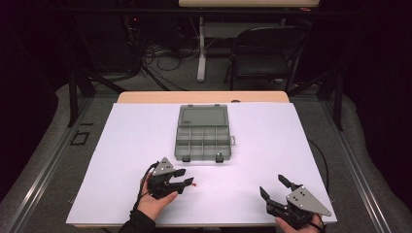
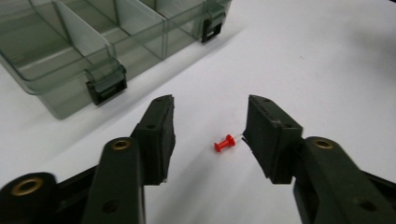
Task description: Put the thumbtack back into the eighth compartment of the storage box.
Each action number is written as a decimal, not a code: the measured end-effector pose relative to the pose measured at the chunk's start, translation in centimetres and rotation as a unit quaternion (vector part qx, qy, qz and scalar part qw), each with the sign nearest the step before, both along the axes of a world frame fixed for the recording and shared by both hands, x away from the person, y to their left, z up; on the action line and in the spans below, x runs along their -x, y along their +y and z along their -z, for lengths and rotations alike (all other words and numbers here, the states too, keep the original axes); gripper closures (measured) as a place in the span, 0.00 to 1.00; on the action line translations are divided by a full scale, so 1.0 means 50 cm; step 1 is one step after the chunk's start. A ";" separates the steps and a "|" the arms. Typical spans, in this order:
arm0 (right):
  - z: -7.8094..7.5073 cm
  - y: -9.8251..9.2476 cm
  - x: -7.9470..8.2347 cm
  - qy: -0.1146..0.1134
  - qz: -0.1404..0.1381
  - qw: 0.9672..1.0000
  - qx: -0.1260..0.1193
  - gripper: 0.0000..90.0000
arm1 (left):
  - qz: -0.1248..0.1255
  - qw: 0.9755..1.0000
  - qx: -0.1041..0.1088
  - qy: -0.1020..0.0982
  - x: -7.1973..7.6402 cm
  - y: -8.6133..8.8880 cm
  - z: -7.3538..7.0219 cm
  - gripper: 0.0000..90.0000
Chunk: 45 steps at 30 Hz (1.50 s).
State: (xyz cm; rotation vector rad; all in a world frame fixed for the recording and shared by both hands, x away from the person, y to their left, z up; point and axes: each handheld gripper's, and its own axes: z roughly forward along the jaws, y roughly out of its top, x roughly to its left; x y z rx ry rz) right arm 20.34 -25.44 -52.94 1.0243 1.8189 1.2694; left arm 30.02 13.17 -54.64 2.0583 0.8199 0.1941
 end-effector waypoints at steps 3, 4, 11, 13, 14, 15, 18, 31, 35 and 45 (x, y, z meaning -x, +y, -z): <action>0.000 0.000 0.001 -0.001 0.000 1.000 -0.001 0.30 | 0.012 1.000 -0.002 0.001 0.000 -0.007 0.005 0.64; 0.000 0.000 0.001 -0.001 0.000 1.000 -0.001 0.30 | 0.013 1.000 -0.005 0.000 0.001 -0.009 0.007 0.66; 0.000 0.000 0.000 0.000 0.000 1.000 0.000 0.30 | 0.023 1.000 -0.018 0.002 0.000 -0.021 0.018 0.72; 0.000 0.000 0.000 0.000 0.000 1.000 -0.001 0.30 | 0.026 0.999 -0.021 0.004 -0.002 -0.023 0.021 0.74; 0.000 0.000 0.000 0.000 0.000 1.000 -0.001 0.30 | 0.026 0.999 -0.018 0.006 -0.002 -0.024 0.023 0.75; 0.000 -0.001 0.000 0.000 0.000 1.000 -0.001 0.30 | 0.027 0.999 -0.019 0.006 -0.003 -0.025 0.025 0.76; 0.000 -0.001 0.000 0.000 0.000 1.000 -0.001 0.30 | 0.030 0.999 -0.023 0.006 -0.004 -0.026 0.027 0.77; 0.000 -0.001 0.000 0.001 0.000 1.000 -0.002 0.30 | 0.038 0.998 -0.039 0.009 -0.007 -0.033 0.039 0.85; 0.000 -0.001 0.000 0.002 0.000 1.000 -0.002 0.30 | 0.040 0.998 -0.043 0.010 -0.007 -0.035 0.040 0.89; 0.000 -0.001 0.000 0.002 0.001 1.000 -0.002 0.30 | 0.036 0.998 -0.044 0.013 -0.007 -0.035 0.041 0.95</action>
